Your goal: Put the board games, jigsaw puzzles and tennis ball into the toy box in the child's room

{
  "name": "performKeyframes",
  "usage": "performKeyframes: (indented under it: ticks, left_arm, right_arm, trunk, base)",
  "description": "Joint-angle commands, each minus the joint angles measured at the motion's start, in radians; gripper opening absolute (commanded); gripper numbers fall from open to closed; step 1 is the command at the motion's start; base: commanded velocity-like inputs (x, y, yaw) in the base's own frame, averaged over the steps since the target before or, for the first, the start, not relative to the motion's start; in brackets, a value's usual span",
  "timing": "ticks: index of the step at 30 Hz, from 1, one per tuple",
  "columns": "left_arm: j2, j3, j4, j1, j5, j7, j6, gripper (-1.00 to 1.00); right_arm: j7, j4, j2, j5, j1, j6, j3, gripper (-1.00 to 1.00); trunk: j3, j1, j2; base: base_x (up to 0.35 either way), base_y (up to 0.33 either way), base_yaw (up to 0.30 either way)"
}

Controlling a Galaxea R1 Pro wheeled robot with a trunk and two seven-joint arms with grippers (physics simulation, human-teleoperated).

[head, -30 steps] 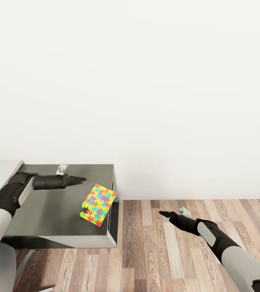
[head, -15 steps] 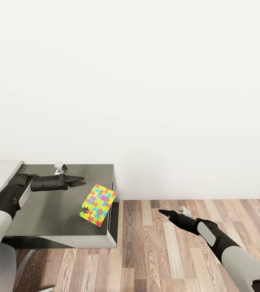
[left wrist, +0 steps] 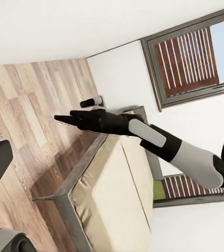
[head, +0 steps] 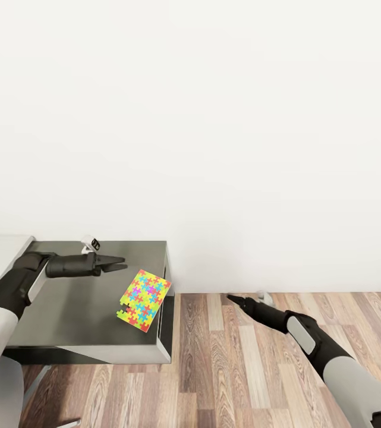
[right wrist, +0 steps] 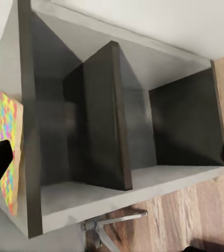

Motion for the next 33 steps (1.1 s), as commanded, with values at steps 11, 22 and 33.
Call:
performKeyframes:
  ticks: [11, 22, 33]
  left_arm:
    - [0.001, -0.004, -0.002, -0.001, 0.005, -0.004, 0.004, 1.0]
    - [0.004, 0.001, -0.003, -0.001, 0.007, -0.004, 0.001, 1.0]
    - [0.006, 0.003, -0.003, -0.001, 0.007, -0.004, 0.002, 1.0]
  right_arm:
    - [-0.021, -0.101, 0.054, 0.004, -0.001, 0.086, 0.013, 1.0]
    - [-0.065, -0.104, 0.067, 0.002, -0.001, 0.092, 0.012, 1.0]
    - [-0.064, -0.104, 0.068, -0.006, -0.001, 0.093, 0.004, 1.0]
  trunk:
    - [-0.002, 0.001, -0.002]
    - [-0.002, 0.001, -0.002]
    - [-0.002, 0.001, -0.002]
  base:
    - [0.0, 0.0, 0.0]
    - [0.0, 0.0, 0.0]
    - [0.0, 0.0, 0.0]
